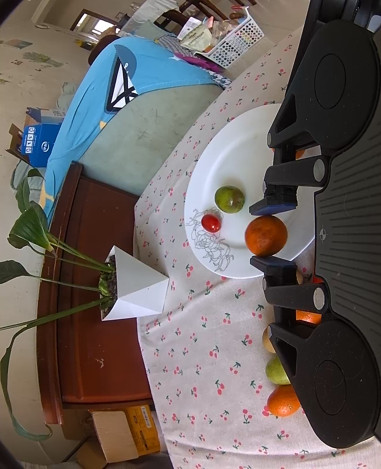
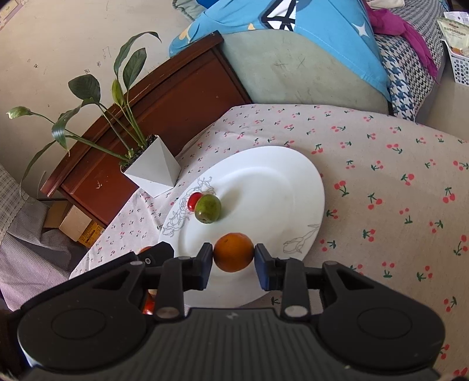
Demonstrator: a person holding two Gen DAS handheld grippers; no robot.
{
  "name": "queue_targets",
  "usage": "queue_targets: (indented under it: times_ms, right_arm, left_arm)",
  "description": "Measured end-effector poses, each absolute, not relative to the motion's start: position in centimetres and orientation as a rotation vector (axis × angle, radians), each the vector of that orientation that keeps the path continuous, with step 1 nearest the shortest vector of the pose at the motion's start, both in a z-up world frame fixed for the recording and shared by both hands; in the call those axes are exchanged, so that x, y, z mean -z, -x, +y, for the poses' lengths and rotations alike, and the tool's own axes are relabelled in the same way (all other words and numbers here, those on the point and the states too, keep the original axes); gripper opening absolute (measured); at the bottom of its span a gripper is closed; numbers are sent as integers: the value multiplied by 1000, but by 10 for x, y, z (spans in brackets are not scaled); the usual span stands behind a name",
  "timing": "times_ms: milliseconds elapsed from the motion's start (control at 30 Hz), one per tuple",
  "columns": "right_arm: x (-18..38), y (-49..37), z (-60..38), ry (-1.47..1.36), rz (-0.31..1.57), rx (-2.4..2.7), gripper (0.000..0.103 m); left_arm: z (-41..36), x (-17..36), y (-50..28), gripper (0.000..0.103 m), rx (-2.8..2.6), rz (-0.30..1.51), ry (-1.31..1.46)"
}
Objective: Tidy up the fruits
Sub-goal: 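Lower the right tool's orange onto the plate while the left tool releases its orange there, then withdraw both open tools from the plate back toward the fruit cluster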
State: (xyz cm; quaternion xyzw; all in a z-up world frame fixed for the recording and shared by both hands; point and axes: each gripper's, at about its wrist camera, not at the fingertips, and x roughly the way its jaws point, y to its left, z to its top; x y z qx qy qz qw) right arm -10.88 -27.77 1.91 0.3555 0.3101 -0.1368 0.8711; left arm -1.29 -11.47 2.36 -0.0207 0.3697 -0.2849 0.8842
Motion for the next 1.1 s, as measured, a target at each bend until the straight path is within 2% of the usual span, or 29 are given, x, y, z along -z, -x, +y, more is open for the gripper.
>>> queue_targets:
  times_ms: [100, 167, 367, 433, 733, 900, 967, 1100]
  right_arm:
    - [-21, 110, -279, -741, 632, 293, 33]
    - [-22, 110, -280, -741, 628, 296, 33]
    - [-22, 107, -278, -743, 636, 273, 34]
    - [-23, 107, -277, -742, 641, 267, 37]
    - [-26, 106, -271, -726, 658, 244, 40]
    - [-30, 107, -259, -683, 670, 204, 43]
    - [-32, 108, -252, -655, 677, 185, 44]
    - [-38, 111, -235, -568, 691, 152, 44]
  left_arm:
    - [-115, -26, 13, 34, 601, 777, 57]
    - [-114, -28, 13, 46, 596, 770, 62]
    - [-108, -36, 13, 57, 554, 757, 64]
    - [-106, -37, 14, 61, 548, 757, 71]
    - [-96, -43, 18, 72, 481, 778, 51]
    - [-82, -51, 24, 74, 461, 769, 63]
    - [-75, -55, 27, 79, 457, 765, 73]
    - [-63, -61, 36, 80, 460, 753, 85]
